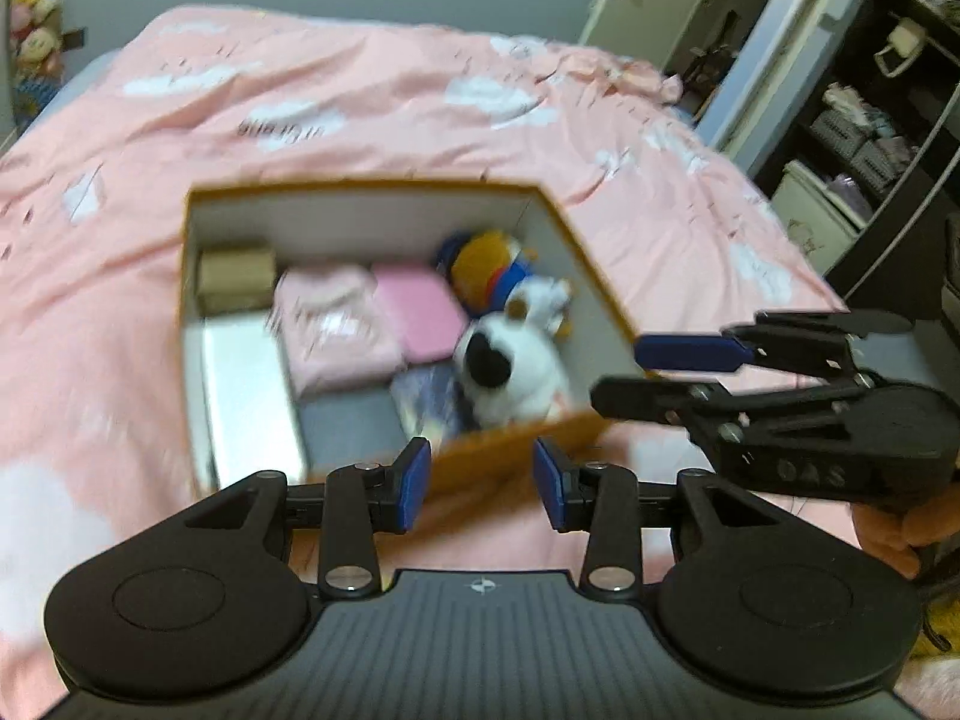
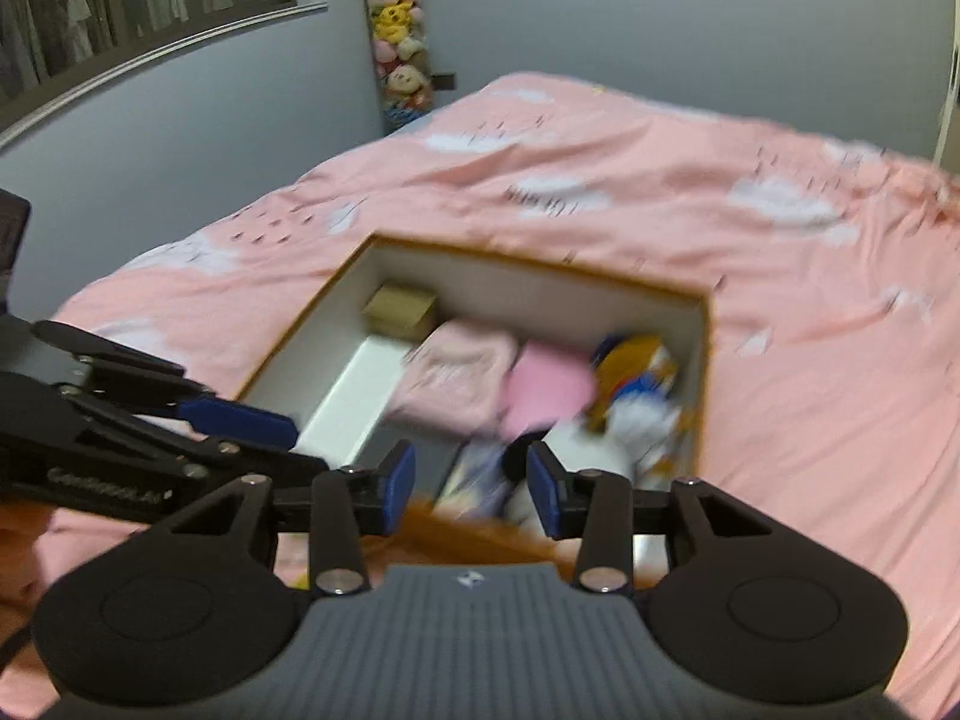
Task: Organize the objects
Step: 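Open both grippers and withdraw them from the orange box, then grasp the yellow tape measure with the left gripper while the right grasps the orange crocheted toy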
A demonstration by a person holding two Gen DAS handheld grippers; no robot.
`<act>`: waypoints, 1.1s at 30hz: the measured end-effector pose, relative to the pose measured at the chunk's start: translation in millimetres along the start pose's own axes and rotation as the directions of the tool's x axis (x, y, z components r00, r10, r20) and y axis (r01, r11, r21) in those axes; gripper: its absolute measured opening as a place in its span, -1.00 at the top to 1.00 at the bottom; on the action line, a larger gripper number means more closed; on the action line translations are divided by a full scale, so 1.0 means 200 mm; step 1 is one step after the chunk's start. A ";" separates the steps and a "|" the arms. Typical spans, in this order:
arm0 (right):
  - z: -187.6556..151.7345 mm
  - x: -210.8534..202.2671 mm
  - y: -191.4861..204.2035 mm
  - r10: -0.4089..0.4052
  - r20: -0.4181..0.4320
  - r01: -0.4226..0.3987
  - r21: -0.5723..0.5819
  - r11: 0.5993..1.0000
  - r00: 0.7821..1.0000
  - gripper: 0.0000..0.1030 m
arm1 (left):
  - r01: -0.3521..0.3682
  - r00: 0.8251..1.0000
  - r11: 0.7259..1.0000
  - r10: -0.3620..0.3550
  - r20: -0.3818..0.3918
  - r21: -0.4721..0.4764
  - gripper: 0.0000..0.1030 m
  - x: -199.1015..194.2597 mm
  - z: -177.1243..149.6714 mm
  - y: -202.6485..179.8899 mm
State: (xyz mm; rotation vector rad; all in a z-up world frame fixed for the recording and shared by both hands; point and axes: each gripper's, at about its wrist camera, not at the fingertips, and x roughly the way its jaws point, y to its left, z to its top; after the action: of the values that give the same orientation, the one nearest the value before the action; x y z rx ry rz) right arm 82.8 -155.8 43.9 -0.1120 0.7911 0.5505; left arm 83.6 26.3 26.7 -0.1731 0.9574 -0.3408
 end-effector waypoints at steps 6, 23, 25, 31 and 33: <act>-0.27 0.20 0.03 0.017 -0.180 0.003 0.109 0.994 0.984 0.10 | -0.140 0.986 0.990 0.136 -0.099 -0.025 0.03 0.16 -0.18 0.04; -0.58 0.51 -0.01 0.087 -0.432 0.055 0.306 0.951 0.898 0.07 | -0.207 0.949 0.973 0.175 -0.261 -0.100 -0.37 0.36 -0.38 0.14; -0.58 0.52 -0.01 0.101 -0.428 0.044 0.316 0.948 0.898 0.13 | -0.201 0.950 0.974 0.168 -0.262 -0.102 -0.39 0.37 -0.37 0.14; -0.59 0.54 -0.01 0.118 -0.422 0.026 0.319 0.948 0.899 0.16 | -0.180 0.956 0.977 0.146 -0.255 -0.114 -0.48 0.38 -0.37 0.15; -0.58 0.54 -0.01 0.115 -0.415 0.024 0.315 0.949 0.903 0.19 | -0.169 0.959 0.977 0.134 -0.249 -0.127 -0.49 0.37 -0.37 0.16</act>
State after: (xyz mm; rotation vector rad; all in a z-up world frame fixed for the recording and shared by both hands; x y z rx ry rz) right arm 69.7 -146.1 -114.0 0.0845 1.3082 0.4413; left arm 68.0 28.7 -82.5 -0.1948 1.2286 -0.1502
